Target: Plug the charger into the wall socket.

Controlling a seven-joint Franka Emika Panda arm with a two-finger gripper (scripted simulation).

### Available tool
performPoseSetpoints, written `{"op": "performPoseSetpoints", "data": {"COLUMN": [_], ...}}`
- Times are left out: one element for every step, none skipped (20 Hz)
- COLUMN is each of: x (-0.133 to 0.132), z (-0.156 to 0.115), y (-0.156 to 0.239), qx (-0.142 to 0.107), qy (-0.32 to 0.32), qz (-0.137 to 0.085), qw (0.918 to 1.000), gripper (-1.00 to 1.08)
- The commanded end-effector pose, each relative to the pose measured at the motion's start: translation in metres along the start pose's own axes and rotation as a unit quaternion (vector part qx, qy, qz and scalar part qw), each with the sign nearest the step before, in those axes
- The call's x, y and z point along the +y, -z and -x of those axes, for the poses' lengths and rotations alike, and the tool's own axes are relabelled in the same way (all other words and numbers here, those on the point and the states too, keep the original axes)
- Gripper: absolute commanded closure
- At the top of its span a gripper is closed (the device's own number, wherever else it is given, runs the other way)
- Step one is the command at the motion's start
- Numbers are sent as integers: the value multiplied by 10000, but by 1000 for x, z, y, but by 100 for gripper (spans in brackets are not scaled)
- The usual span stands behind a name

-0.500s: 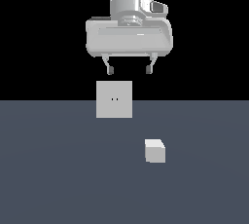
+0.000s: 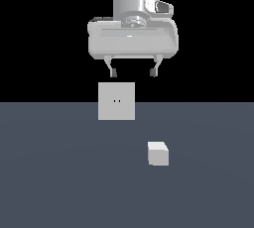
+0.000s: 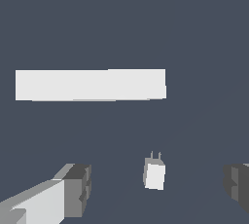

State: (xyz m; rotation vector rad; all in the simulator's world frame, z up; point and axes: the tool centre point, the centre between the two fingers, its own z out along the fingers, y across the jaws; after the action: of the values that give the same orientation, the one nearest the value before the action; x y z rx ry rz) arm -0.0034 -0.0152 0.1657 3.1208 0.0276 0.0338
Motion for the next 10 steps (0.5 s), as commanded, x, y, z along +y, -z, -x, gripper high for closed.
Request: {"op": "performPoseSetpoints", "data": {"x": [2,2,3,4,5,6,7,8,10,11], "z": [4,6,8,10,13,15,18,21,24,28], "y": [-4,-6,-7,-10,-12,-15,-17,-20,-24,-27], "qx": [46,71,98,127,158,192,228,266,307,350], "qy": [-27,-40,-55,-71,-88,-106,-126,-146,-168,-192], "qz": [0,0,-1,-1,-1,-1,-1,-2,-2,-2], "qw": [10000,10000,9999,9999,9998,9998,9997,9995,9994,9992], "gripper": [-92,-92,-92,-92,-92,-92,-92,-92,-92,-92]}}
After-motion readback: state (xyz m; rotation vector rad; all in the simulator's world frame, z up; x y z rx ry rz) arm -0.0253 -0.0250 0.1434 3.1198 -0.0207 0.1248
